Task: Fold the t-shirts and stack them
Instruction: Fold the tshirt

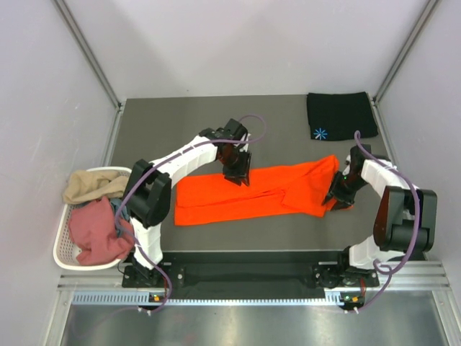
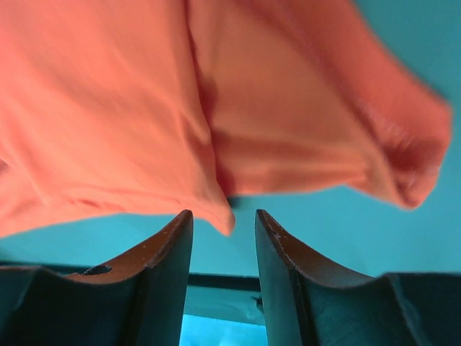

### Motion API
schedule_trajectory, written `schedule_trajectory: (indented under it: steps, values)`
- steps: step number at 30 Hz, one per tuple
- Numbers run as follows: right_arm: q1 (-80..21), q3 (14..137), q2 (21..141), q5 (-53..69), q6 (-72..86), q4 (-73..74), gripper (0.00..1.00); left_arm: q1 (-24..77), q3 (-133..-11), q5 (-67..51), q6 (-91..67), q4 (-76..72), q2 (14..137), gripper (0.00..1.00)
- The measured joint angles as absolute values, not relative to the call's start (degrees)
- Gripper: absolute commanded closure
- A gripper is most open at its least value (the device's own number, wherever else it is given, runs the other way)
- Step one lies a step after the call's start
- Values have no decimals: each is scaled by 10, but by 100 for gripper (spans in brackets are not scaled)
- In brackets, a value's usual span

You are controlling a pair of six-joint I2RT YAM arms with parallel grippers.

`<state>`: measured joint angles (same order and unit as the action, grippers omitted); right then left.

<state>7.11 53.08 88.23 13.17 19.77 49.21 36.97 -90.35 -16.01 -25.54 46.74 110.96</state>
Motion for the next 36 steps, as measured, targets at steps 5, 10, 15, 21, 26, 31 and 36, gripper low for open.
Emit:
schedule_trajectory:
  steps: [5, 10, 15, 21, 26, 31, 36]
  values:
    - [66, 479, 836, 153, 206, 490, 59, 371, -890, -167, -258, 466, 1104, 61]
    - [60, 452, 832, 164, 208, 479, 60, 376, -898, -174, -259, 468, 1104, 62]
    - [57, 431, 832, 169, 208, 459, 62, 376, -908, -177, -264, 467, 1104, 62]
    - [57, 428, 836, 171, 205, 440, 81, 376, -908, -177, -272, 467, 1104, 62]
    - [57, 429, 838, 177, 205, 437, 100, 376, -908, -177, -276, 467, 1104, 62]
    - [56, 473, 839, 188, 208, 458, 100, 372, -908, -177, -280, 467, 1104, 62]
    - [56, 555, 865, 210, 220, 464, 100, 363, -908, -176, -284, 467, 1104, 62]
